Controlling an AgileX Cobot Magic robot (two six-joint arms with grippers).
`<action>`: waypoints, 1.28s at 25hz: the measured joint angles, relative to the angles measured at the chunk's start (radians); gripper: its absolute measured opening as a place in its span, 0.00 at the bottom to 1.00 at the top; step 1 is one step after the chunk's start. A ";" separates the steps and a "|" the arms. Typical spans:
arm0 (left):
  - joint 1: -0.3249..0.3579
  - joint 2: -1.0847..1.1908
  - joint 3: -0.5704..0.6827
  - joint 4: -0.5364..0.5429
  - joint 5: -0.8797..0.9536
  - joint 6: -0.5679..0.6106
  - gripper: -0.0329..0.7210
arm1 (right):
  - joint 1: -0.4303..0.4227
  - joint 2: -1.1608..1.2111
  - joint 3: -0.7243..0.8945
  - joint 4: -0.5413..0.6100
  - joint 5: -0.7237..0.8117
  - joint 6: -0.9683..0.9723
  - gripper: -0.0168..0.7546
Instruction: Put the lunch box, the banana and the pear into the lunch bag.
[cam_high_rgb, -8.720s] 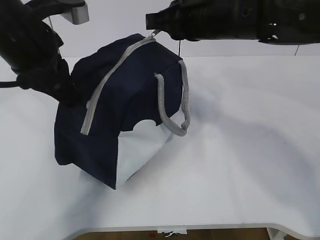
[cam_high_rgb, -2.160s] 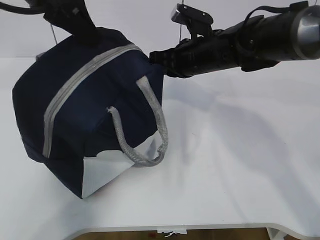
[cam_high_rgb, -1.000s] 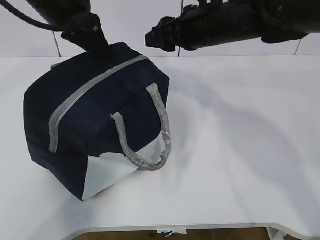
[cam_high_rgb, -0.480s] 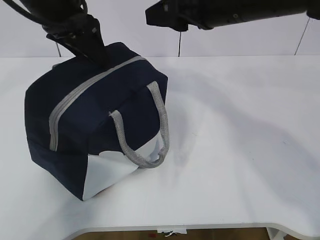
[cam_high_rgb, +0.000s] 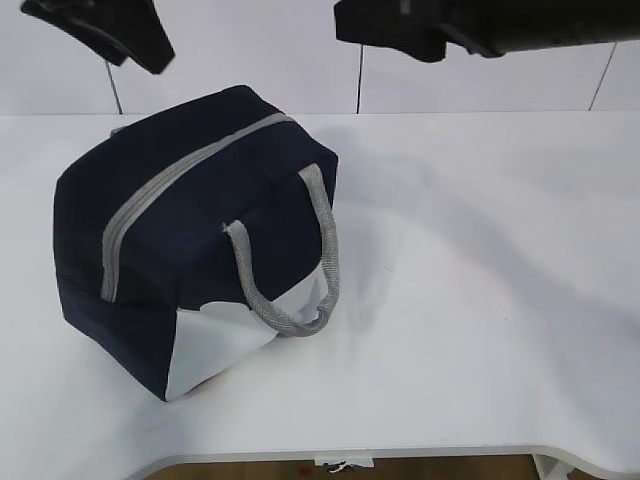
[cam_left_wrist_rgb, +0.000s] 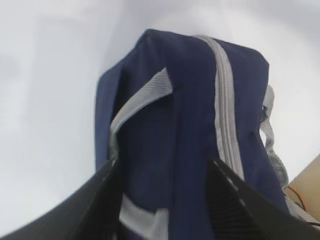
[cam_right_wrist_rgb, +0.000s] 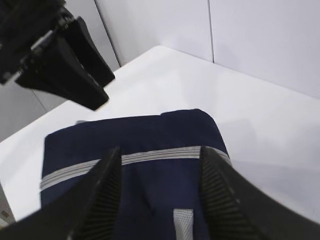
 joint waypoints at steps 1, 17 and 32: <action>0.000 -0.032 0.014 0.010 0.000 -0.006 0.58 | 0.000 -0.025 0.013 0.000 -0.001 0.000 0.51; 0.000 -0.587 0.412 0.041 0.015 -0.017 0.42 | 0.000 -0.254 0.162 0.000 -0.092 0.005 0.52; 0.000 -1.201 0.897 0.038 -0.078 -0.017 0.36 | 0.000 -0.269 0.169 0.000 -0.198 0.022 0.52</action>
